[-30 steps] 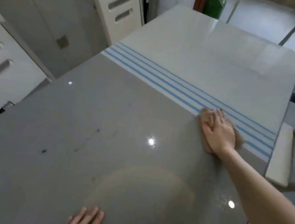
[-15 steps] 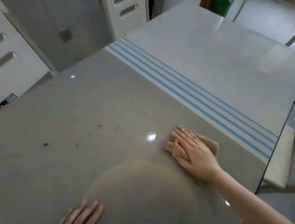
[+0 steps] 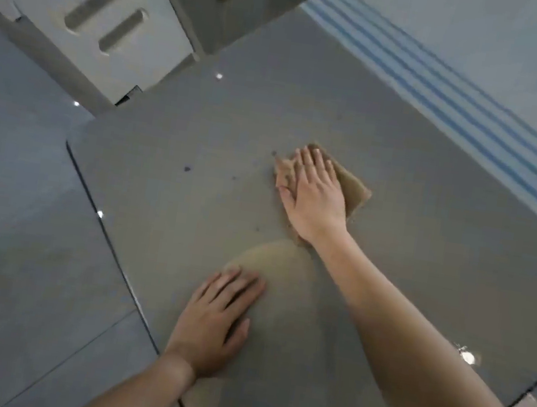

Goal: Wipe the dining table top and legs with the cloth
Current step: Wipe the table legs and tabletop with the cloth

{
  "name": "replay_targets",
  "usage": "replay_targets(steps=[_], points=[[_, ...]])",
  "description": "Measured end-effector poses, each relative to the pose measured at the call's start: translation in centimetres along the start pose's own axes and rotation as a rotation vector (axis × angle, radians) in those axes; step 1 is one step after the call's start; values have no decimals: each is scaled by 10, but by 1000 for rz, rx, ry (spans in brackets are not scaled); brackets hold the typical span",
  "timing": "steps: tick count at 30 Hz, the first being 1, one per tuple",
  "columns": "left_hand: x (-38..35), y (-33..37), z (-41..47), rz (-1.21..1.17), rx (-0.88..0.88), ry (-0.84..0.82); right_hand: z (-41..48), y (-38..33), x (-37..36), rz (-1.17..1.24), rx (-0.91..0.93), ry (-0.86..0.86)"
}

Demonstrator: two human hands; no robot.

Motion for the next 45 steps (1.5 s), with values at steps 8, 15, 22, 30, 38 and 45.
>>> replay_targets(steps=[8, 15, 22, 30, 38, 45], points=[[0, -2, 0, -8, 6, 51, -72, 109, 61, -48, 146, -105], [0, -2, -1, -14, -12, 54, 25, 144, 93, 35, -716, 301], [2, -2, -3, -35, 0, 42, 12, -52, -27, 1, 79, -44], [1, -2, -1, -52, -14, 56, -35, 99, 57, -61, 21, -15], [2, -2, -1, -83, -26, 72, 72, 47, 34, 49, -576, 213], [-2, -2, -2, -59, -37, 37, 7, -128, -74, -1, 167, -100]])
Point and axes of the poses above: each hand's wrist, its own z-axis towards the middle knuckle, its own x-axis out of the back of the hand, y = z × x, the point moved 6 cm from there along z, towards the middle knuckle, and after that the axes turned 12 degrees about z, right-handed, at the moved point
